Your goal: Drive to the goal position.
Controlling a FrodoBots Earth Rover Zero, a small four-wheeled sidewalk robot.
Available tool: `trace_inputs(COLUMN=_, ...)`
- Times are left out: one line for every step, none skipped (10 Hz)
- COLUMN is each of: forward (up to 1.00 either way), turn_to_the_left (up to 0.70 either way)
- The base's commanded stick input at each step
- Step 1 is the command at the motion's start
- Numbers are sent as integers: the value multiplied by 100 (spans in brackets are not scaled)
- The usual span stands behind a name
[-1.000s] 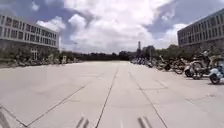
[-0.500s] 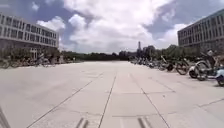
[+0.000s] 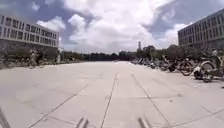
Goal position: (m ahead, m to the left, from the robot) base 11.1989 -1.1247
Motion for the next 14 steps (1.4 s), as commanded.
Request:
trace_inputs(forward=50, turn_to_the_left=0)
trace_inputs(forward=50, turn_to_the_left=0)
trace_inputs(forward=50, turn_to_the_left=0)
trace_inputs(forward=50, turn_to_the_left=0)
trace_inputs(forward=50, turn_to_the_left=0)
trace_inputs(forward=50, turn_to_the_left=0)
trace_inputs(forward=50, turn_to_the_left=0)
trace_inputs(forward=50, turn_to_the_left=0)
trace_inputs(forward=50, turn_to_the_left=0)
trace_inputs(forward=50, turn_to_the_left=0)
trace_inputs(forward=50, turn_to_the_left=0)
trace_inputs(forward=50, turn_to_the_left=0)
trace_inputs(forward=50, turn_to_the_left=0)
trace_inputs(forward=50, turn_to_the_left=0)
